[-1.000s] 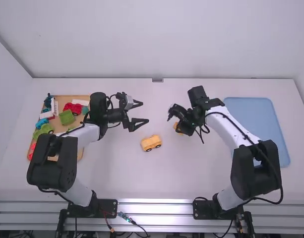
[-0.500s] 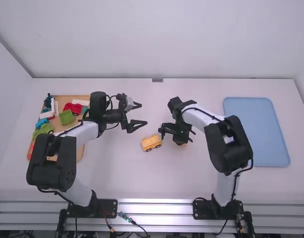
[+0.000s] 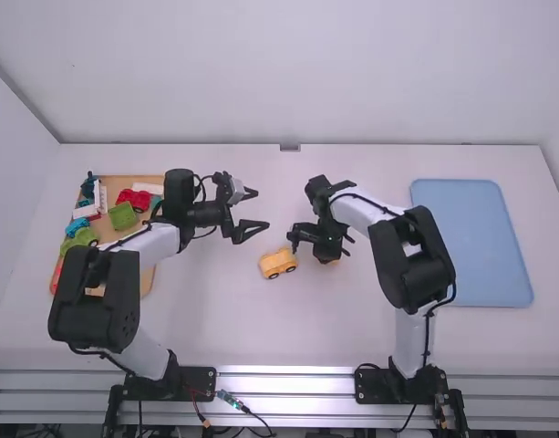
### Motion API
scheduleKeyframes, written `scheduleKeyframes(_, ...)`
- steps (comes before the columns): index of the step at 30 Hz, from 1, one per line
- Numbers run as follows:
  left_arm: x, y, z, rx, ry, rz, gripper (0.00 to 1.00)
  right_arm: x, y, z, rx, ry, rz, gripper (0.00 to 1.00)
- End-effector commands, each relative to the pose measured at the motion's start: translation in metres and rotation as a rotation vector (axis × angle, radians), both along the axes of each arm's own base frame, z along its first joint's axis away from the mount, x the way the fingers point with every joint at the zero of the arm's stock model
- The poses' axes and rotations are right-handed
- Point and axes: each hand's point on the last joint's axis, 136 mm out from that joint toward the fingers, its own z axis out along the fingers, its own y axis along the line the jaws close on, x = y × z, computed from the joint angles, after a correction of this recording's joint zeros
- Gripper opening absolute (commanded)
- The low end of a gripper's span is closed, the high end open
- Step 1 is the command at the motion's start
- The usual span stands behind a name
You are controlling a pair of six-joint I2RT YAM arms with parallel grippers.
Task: Assemble lego blocks to make yellow taxi
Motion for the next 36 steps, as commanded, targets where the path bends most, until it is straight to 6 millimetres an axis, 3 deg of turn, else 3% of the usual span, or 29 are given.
scheduleKeyframes(1,0.005,0.001,0.009,0.002,-0.041,-0.004,0.99,0.0,0.006,-0.004,0.022,0.015,0.004,0.02)
scheduleKeyframes(15,0.005,0.001,0.008,0.003,-0.034,-0.004,0.99,-0.008,0.005,-0.014,0.022,0.024,0.008,0.13)
scheduleKeyframes(20,0.005,0.001,0.008,0.002,-0.034,-0.004,0.99,-0.009,0.004,-0.015,0.017,0.025,0.008,0.24)
scheduleKeyframes(22,0.005,0.001,0.008,0.003,-0.033,-0.004,0.99,-0.009,0.004,-0.015,0.017,0.024,0.014,0.37)
scheduleKeyframes(25,0.005,0.001,0.008,0.003,-0.033,-0.004,0.99,-0.01,0.003,-0.015,0.017,0.024,0.04,0.67)
scheduleKeyframes(27,0.005,0.001,0.008,0.003,-0.031,-0.004,0.99,-0.009,0.003,-0.015,0.015,0.021,0.055,0.99)
scheduleKeyframes(36,0.009,0.003,0.006,0.019,-0.035,0.022,0.99,0.007,0.007,-0.001,0.014,-0.025,0.062,0.99)
